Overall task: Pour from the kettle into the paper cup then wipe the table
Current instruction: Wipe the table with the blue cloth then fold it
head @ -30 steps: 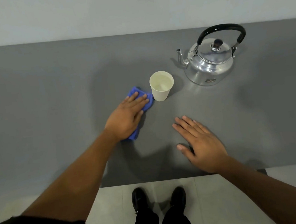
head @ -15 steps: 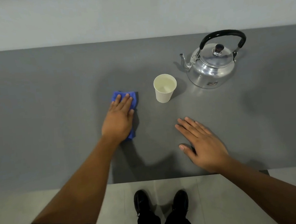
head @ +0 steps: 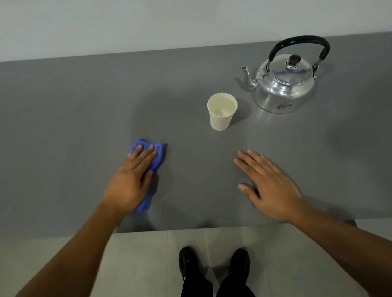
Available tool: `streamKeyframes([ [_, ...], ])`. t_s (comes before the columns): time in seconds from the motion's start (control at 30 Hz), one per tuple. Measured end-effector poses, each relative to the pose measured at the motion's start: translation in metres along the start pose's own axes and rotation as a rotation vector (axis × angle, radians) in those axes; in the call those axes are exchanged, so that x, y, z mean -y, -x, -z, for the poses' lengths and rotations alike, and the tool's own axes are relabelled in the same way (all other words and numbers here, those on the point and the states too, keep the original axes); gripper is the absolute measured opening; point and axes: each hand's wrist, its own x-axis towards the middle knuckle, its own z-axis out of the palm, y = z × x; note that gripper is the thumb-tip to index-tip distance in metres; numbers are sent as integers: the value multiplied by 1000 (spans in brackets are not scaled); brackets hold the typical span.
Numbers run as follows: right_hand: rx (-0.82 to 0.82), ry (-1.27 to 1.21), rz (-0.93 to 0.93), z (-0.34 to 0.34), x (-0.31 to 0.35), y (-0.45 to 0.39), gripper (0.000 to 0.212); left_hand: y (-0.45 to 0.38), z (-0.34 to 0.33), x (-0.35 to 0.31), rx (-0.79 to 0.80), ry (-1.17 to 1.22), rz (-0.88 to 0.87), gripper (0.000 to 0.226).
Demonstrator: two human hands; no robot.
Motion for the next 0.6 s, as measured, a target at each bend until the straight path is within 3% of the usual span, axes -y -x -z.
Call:
streamKeyframes([
  [0.13,-6,-13,1,-1,-1,0,63,-39,-33,-57,-79,28,108,49],
  [0.3,-8,-23,25,-2,-5,0,57,3,-68,-118,47,36,-150,55],
  [0.43,-15,-37,30,-2,-5,1,57,51,-45,-77,161,43,-315,53],
  [0.6,2,-32,32,1,-3,1,58,40,-12,-26,92,61,-113,56],
])
